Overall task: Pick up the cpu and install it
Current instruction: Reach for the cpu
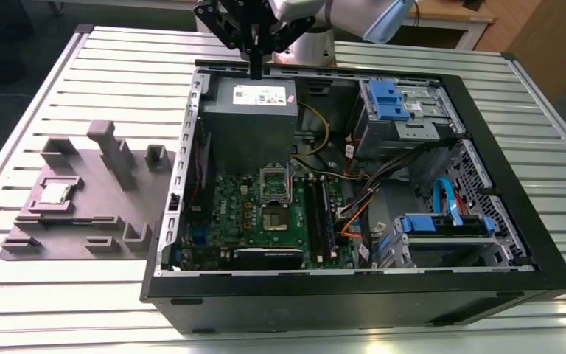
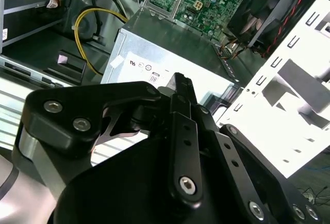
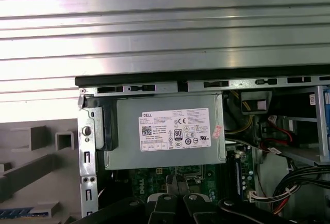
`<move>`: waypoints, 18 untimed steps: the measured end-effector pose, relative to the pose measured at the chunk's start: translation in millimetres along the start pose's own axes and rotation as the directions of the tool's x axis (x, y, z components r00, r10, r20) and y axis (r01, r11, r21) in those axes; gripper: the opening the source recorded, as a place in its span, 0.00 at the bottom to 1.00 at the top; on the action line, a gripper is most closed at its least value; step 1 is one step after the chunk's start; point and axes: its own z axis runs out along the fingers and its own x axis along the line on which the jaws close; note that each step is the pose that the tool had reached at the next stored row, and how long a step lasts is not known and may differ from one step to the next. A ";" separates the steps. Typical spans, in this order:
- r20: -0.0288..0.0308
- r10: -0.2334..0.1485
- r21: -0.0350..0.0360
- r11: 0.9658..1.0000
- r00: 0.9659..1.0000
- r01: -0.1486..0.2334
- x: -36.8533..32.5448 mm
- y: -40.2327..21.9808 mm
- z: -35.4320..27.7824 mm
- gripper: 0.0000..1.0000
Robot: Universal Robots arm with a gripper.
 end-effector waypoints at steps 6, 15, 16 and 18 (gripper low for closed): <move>0.000 0.000 0.000 1.000 1.000 0.000 0.7 -0.1 0.0 0.10; 0.000 0.000 0.000 1.000 1.000 0.000 1.5 -0.1 -0.1 0.10; 0.000 0.000 0.000 1.000 1.000 0.000 1.5 -0.2 -0.1 0.10; 0.000 0.000 0.000 1.000 1.000 0.000 1.5 -0.1 -0.1 0.10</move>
